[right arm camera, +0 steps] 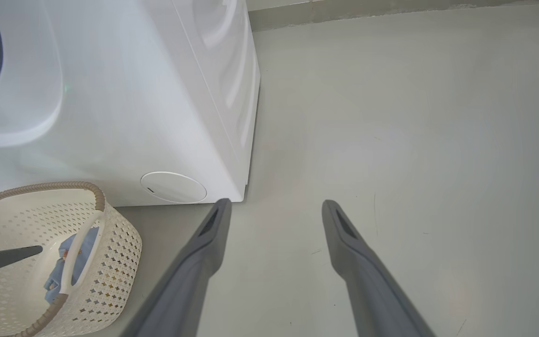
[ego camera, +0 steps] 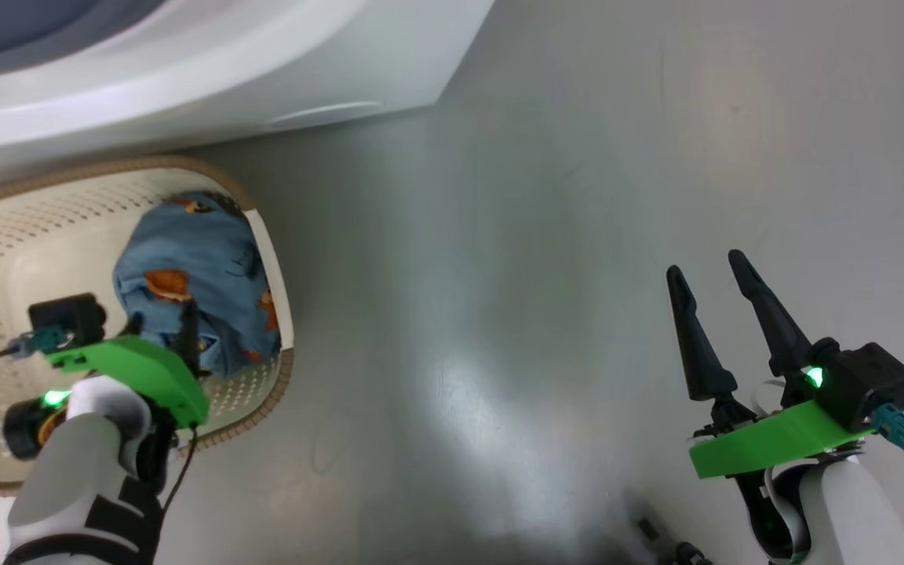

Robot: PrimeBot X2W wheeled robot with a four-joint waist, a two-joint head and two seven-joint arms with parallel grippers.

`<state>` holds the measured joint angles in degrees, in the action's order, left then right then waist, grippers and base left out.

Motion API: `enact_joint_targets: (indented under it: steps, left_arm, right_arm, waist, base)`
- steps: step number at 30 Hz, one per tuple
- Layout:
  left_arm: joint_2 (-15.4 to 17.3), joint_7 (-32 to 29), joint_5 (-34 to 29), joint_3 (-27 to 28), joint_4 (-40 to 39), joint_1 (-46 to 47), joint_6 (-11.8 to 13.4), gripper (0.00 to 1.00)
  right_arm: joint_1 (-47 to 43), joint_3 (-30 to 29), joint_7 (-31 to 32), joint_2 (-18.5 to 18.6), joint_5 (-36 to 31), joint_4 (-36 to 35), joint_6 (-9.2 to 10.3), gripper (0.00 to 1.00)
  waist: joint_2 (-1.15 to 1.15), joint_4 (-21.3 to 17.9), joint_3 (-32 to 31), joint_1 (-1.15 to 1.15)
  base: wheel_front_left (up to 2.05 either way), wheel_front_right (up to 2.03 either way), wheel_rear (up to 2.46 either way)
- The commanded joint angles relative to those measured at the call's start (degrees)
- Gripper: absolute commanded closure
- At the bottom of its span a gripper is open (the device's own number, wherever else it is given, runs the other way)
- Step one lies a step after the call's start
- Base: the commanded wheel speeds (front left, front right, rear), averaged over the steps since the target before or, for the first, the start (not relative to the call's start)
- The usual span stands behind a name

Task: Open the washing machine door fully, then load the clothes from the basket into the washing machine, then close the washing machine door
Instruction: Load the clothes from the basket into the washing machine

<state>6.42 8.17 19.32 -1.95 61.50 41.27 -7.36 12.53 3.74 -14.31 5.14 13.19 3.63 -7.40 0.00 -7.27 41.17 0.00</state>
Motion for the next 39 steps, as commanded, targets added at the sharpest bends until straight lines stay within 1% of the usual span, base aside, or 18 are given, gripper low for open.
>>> enact_joint_targets:
  steps: [1,6,10,23,27,39]
  left_arm:
    - [1.6,-0.9,1.6,0.2,0.2,-0.3,-0.1,0.0]
    - [2.8,-4.5,5.7,-2.8,1.4,1.0,-0.1,0.0]
    - [4.4,-6.0,7.2,-4.1,2.7,2.4,-0.1,0.0]
    - [5.4,-8.2,14.5,-7.3,2.7,6.3,-0.1,0.0]
    - [6.3,-8.4,15.2,-8.9,3.8,7.7,-0.1,0.0]
    - [6.0,-9.3,16.1,-11.6,6.7,12.6,-0.1,0.0]
  right_arm:
    - [-0.4,1.6,-0.6,-0.2,-0.5,-0.8,-0.09,0.0]
    - [0.4,1.9,-0.7,-0.6,-0.5,-0.8,-0.09,0.0]
    - [0.7,2.1,-0.7,-0.8,-0.4,-0.8,-0.09,0.0]
    - [1.1,1.8,-0.7,-1.2,-0.3,-1.0,-0.09,0.0]
    - [1.5,1.9,-0.7,-1.3,-0.6,-1.1,-0.09,0.0]
    - [1.4,1.6,-0.7,-0.9,-1.1,-2.5,-0.09,0.0]
  waist:
    - [0.0,-0.5,1.9,0.0]
    - [0.0,-0.7,3.0,0.0]
    - [0.0,-1.0,4.1,0.0]
    - [0.0,-1.2,7.8,0.0]
    - [0.0,-0.8,9.1,0.0]
    - [0.0,-0.1,12.1,0.0]
  base:
    - [0.0,0.0,0.0]
    - [0.0,0.0,0.0]
    - [0.0,0.0,0.0]
    - [0.0,0.0,0.0]
    - [0.0,0.0,0.0]
    - [0.0,0.0,0.0]
